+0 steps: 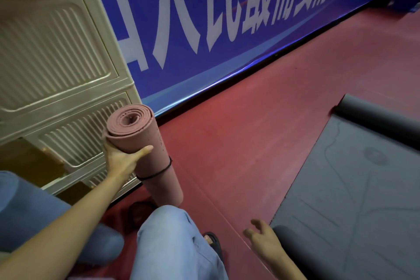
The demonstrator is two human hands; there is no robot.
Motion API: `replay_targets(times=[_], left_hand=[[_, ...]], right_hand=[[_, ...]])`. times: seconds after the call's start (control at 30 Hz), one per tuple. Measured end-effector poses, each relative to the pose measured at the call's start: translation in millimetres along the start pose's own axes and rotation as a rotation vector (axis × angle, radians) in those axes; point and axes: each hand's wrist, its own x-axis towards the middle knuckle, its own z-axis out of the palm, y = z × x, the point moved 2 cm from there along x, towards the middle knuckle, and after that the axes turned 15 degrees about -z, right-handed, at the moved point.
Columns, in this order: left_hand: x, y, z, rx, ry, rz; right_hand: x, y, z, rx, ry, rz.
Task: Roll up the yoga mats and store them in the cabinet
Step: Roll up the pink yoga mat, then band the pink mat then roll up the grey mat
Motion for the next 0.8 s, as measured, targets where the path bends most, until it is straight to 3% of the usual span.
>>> replay_targets(times=[0.1,0.33,0.37,0.47,0.57,0.67,0.8], left_hand=[[-5.0,-8.8,-3.5,0.007,0.018,-0.041],[-88.7,-18.8,-1.8,0.129,0.067,-0.460],[-96.6,-26.1,2.2,0.174,0.038,-0.522],[-122.2,-34.8,19.8,0.227,-0.345,-0.686],[-145.2,-19.3,41.8,0.486,-0.480,-0.593],[-184.4,24.4,71.0,0.915,-0.552,-0.301],[-245.0,62.7,135.5,0.999,-0.802,-0.055]], right_hand=[[4.2,-2.3,-3.8,-0.017,0.013,-0.014],[0.0,-17.2,0.2,-0.025,-0.009,-0.048],[-1.8,-16.5,-1.0,-0.031,-0.024,-0.053],[-9.0,-14.5,-12.1,-0.069,-0.076,-0.065],[-14.6,-10.7,-38.1,-0.151,-0.092,-0.095],[-30.0,-8.6,-77.3,-0.254,-0.098,-0.111],[-69.8,-5.6,-141.6,-0.349,-0.069,-0.106]])
